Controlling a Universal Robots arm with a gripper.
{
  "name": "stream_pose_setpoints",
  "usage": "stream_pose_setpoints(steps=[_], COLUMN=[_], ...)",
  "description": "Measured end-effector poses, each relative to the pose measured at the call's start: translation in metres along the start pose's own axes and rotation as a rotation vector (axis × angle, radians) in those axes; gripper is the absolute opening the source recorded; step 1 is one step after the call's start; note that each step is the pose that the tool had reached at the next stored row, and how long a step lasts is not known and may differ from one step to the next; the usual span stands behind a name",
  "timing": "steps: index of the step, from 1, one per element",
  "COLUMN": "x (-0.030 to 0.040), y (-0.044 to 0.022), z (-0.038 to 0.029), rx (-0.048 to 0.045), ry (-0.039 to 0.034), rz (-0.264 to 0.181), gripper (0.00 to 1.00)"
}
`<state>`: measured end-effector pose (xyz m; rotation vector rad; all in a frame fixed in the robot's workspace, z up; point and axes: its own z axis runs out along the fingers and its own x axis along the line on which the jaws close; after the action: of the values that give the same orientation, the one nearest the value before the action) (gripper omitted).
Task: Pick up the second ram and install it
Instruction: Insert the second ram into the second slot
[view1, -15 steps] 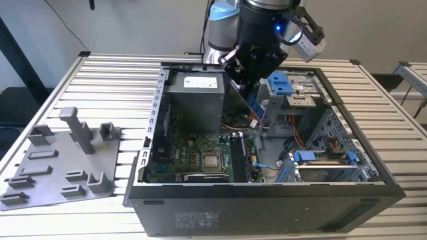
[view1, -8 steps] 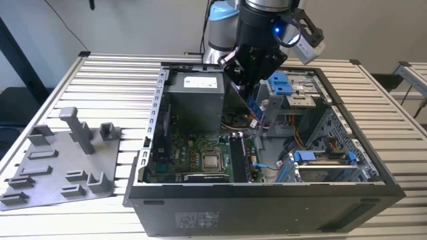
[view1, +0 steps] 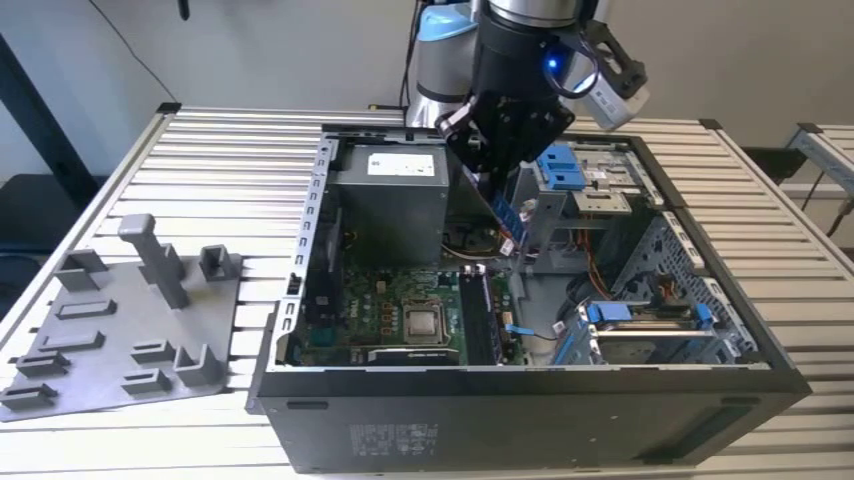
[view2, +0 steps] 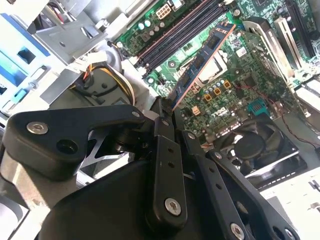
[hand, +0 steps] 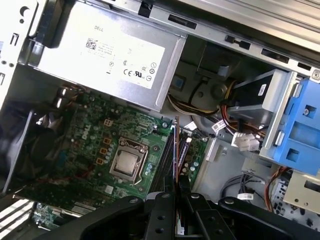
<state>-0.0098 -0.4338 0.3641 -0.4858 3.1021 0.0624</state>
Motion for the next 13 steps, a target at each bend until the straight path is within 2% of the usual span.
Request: stream_pose_setpoints(steps=[13], x=[0.0], y=[-0.0001], z=[0.0038], rx=[0.0002], ry=[-0.0011], rz=[0.028], gripper=[0.14])
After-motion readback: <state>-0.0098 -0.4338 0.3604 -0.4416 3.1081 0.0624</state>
